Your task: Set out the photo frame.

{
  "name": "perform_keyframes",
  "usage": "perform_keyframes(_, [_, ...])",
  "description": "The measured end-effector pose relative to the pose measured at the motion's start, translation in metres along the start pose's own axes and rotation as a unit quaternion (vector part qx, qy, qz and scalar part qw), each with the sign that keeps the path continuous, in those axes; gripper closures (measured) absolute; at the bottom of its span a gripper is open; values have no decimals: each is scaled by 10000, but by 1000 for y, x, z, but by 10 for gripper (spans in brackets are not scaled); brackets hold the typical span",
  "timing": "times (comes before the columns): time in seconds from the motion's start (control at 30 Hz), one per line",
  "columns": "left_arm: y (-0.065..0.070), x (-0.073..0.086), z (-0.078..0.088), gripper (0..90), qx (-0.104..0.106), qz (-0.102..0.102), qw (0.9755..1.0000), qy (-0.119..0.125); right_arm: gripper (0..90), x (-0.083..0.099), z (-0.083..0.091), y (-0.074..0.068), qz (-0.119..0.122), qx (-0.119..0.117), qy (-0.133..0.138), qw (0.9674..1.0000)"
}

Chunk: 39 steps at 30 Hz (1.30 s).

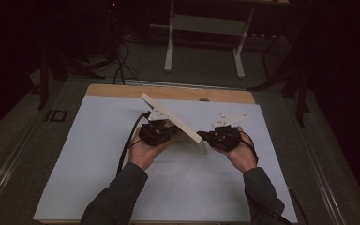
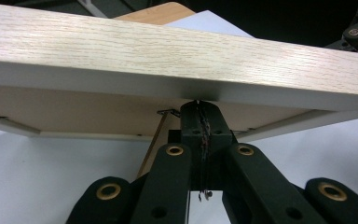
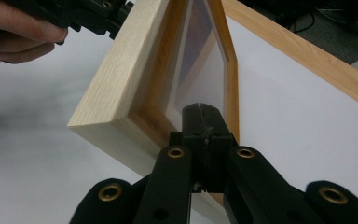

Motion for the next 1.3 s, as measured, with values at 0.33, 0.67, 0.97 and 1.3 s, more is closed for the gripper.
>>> perform_keyframes(0.33, [-2,-3,-2,900,126,4,9999,-26,899,-1,-1,-3,74,-89,-21,9999])
perform_keyframes(0.67, [-4,-6,-3,900,201,-157,9996,-99,899,-2,-2,-6,143,-151,-47,9998])
perform_keyframes(0.97, [-4,-10,-4,900,165,-287,9994,-95,899,-3,-1,-9,237,-278,-67,9993])
perform_keyframes(1.3, [-6,-12,-5,900,237,-347,9990,-145,900,-4,-2,-11,300,-325,-78,9990])
Point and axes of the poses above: each handheld gripper's, and its own axes: z roughly backward along the jaws, x roughly out of its underside, y roughly to its right, the point moved 1 cm from there along -z, roughly forward along the jaws, and after that the axes turned 12 degrees about -x, right-handed, at the moved point
